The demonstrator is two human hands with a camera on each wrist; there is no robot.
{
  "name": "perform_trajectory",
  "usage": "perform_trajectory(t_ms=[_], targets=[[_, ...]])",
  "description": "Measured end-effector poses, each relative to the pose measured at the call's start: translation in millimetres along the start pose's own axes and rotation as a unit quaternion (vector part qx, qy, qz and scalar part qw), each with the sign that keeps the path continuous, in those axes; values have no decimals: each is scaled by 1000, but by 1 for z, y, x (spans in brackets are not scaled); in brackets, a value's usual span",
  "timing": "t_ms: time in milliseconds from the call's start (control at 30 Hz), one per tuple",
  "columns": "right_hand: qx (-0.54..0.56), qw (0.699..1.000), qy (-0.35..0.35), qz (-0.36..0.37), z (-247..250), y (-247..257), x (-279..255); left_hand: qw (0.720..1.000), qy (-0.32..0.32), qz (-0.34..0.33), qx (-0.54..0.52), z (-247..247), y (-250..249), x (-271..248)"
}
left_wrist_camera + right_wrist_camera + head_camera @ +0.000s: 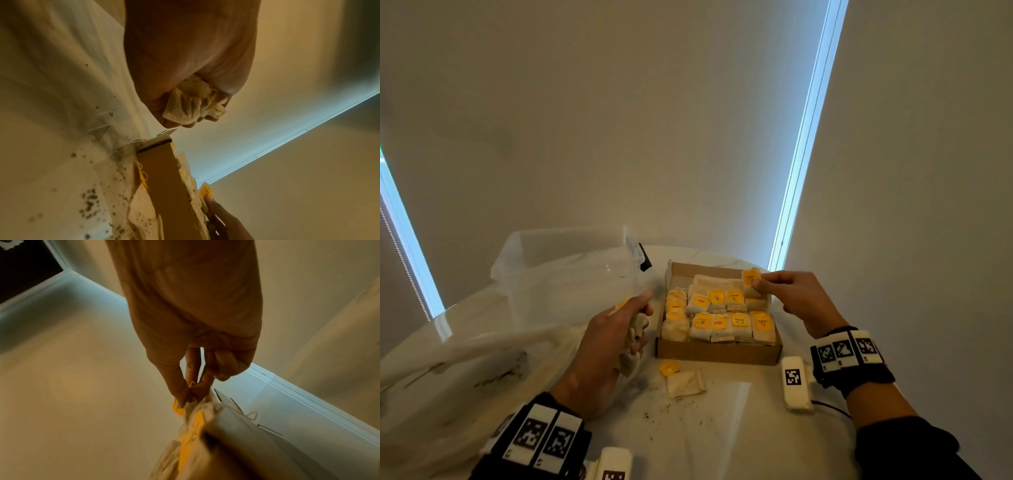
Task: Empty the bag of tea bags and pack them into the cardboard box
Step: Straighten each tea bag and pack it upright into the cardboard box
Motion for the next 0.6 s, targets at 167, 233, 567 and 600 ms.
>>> perform_trajectory(t_ms=[167, 233, 567, 600], targets=[[-35, 999, -3, -17, -1, -13, 8, 1000, 0, 0, 8, -1, -1, 0], [-47, 999, -19, -15, 2, -17, 12, 1000, 7, 0, 8, -1, 0, 1], [5, 997, 28, 75, -42, 67, -45, 999, 23, 31, -21, -2, 2, -1], [3, 995, 65, 76, -58, 76, -59, 999, 26, 34, -21, -5, 0, -6]])
Point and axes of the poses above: each hand's wrist, its own x-axis towards the middle knuckle, its own z-axis out of the back of the hand, y = z × x, the point moved 9 cm from there along x, towards the middle knuckle, and after that the axes turned 9 degrees about -y, right-handed, at the moved point
